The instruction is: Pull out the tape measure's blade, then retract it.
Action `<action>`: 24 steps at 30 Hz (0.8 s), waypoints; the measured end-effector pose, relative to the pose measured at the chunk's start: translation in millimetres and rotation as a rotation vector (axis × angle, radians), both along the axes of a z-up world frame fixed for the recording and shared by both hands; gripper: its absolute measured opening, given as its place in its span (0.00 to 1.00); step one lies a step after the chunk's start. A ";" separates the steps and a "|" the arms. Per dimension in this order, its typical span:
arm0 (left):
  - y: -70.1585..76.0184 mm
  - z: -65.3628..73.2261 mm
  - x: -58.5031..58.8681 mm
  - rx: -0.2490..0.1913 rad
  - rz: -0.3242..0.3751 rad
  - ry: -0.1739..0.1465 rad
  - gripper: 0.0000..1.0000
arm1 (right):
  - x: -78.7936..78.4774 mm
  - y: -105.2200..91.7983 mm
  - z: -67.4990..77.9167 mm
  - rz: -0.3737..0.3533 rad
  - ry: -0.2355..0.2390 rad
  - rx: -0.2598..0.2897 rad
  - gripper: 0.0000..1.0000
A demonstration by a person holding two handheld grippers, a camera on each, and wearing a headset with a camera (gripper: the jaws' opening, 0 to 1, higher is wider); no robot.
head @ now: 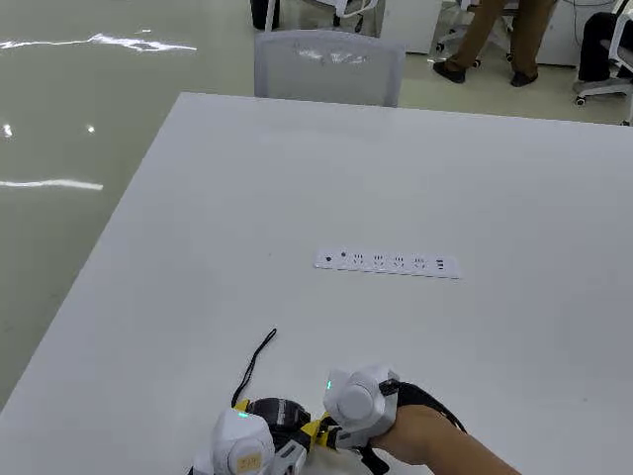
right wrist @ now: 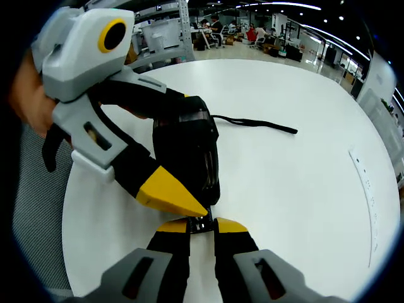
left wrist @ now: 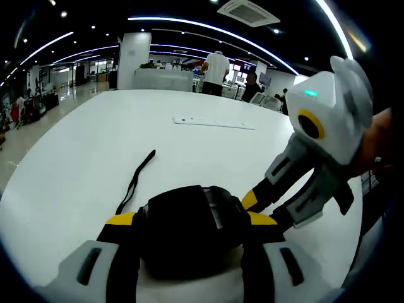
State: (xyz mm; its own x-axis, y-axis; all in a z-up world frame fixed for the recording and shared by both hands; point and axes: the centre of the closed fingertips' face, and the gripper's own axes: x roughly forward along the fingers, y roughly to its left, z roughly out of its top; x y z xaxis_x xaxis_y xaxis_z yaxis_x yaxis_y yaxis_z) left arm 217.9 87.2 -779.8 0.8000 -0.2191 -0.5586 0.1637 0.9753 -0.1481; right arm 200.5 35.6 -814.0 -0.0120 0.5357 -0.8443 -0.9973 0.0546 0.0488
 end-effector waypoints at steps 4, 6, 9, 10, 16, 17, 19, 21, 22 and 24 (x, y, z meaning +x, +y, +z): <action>1.0 -2.3 -0.4 -0.002 -0.001 0.002 0.62 | 0.4 4.8 -0.2 -0.017 0.016 0.031 0.14; 0.4 -2.4 -0.3 -0.003 -0.002 0.003 0.62 | -2.0 6.4 1.3 0.002 0.005 0.019 0.14; 1.4 -5.8 0.6 -0.003 -0.002 0.002 0.62 | -0.2 6.0 2.0 -0.012 0.010 0.024 0.14; 1.4 -6.2 0.7 -0.003 -0.001 0.002 0.62 | 0.7 5.6 1.1 -0.013 0.009 0.025 0.14; 1.0 -6.3 1.0 -0.003 0.004 0.000 0.64 | 0.6 5.4 1.5 -0.005 0.005 0.021 0.14; 0.5 -6.4 0.7 -0.012 0.003 0.008 0.64 | 0.7 5.7 1.3 -0.003 0.004 0.021 0.14; 1.3 -7.3 2.2 -0.018 -0.004 0.016 0.65 | 0.4 5.5 2.3 -0.002 0.003 0.021 0.14; 2.6 -7.2 1.8 -0.031 -0.015 0.018 0.64 | 0.4 5.5 2.8 0.000 0.000 0.020 0.14; 2.6 -6.0 0.9 -0.029 -0.022 0.012 0.63 | 0.4 5.4 2.9 0.000 0.000 0.020 0.14; 3.5 2.5 0.4 -0.025 -0.035 -0.024 0.63 | 0.6 5.2 2.5 -0.001 0.000 0.019 0.14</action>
